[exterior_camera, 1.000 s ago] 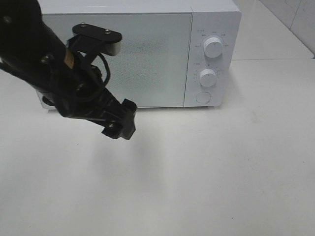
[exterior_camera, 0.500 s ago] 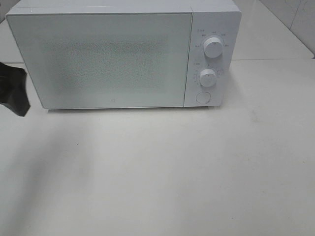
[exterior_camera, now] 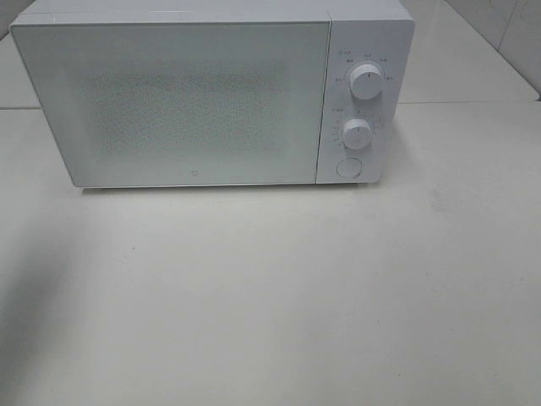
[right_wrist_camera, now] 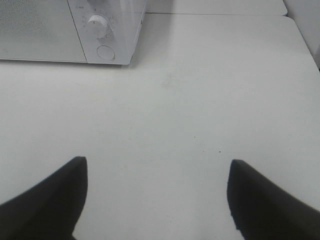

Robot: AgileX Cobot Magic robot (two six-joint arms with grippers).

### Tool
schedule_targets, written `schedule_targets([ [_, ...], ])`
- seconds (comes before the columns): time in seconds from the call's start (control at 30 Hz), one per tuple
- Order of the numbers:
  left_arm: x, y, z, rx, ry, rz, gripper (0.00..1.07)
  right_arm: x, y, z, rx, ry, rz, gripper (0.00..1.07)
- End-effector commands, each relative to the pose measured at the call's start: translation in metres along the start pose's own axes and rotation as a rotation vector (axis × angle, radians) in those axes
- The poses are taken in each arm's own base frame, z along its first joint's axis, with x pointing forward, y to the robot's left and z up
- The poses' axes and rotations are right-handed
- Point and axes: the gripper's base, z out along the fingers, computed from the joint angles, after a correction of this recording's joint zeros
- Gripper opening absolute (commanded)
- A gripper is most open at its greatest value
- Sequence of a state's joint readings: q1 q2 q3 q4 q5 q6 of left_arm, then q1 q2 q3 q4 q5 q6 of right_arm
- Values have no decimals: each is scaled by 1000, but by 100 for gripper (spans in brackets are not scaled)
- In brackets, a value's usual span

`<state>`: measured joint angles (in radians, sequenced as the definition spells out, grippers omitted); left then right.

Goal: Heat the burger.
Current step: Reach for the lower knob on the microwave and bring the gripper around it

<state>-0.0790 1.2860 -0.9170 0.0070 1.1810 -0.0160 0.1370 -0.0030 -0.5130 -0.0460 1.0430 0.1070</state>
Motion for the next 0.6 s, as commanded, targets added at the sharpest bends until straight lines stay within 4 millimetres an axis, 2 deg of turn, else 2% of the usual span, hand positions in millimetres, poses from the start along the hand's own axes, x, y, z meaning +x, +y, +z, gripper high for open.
schedule_targets([
  [0.03,25,-1,7,20,15,16,98,2,0,-3,1,-34,5,75],
  [0.07,37,-2,10,32,17,37,98,2,0,-3,1,-34,5,75],
  [0.13,43,-2,11,33,18,48,98,2,0,-3,1,-34,5,75],
  [0.17,58,-2,15,40,20,71,98,2,0,-3,1,-34,5,75],
  [0.2,58,-2,15,40,20,71,98,2,0,-3,1,-34,5,75],
  [0.27,72,-3,16,45,-30,80,98,2,0,-3,1,-34,5,75],
  [0.3,72,-3,16,45,-30,80,98,2,0,-3,1,-34,5,75],
  [0.37,85,-3,17,45,-101,80,98,2,0,-3,1,-34,5,75],
  [0.43,90,-3,18,44,-124,79,98,2,0,-3,1,-34,5,75],
  [0.47,100,-3,21,44,-163,78,98,2,0,-3,1,-34,5,75],
  [0.53,105,-3,22,49,-192,76,98,2,0,-3,1,-34,5,75],
  [0.6,112,-4,14,56,-256,86,98,2,0,-3,1,-34,5,75],
])
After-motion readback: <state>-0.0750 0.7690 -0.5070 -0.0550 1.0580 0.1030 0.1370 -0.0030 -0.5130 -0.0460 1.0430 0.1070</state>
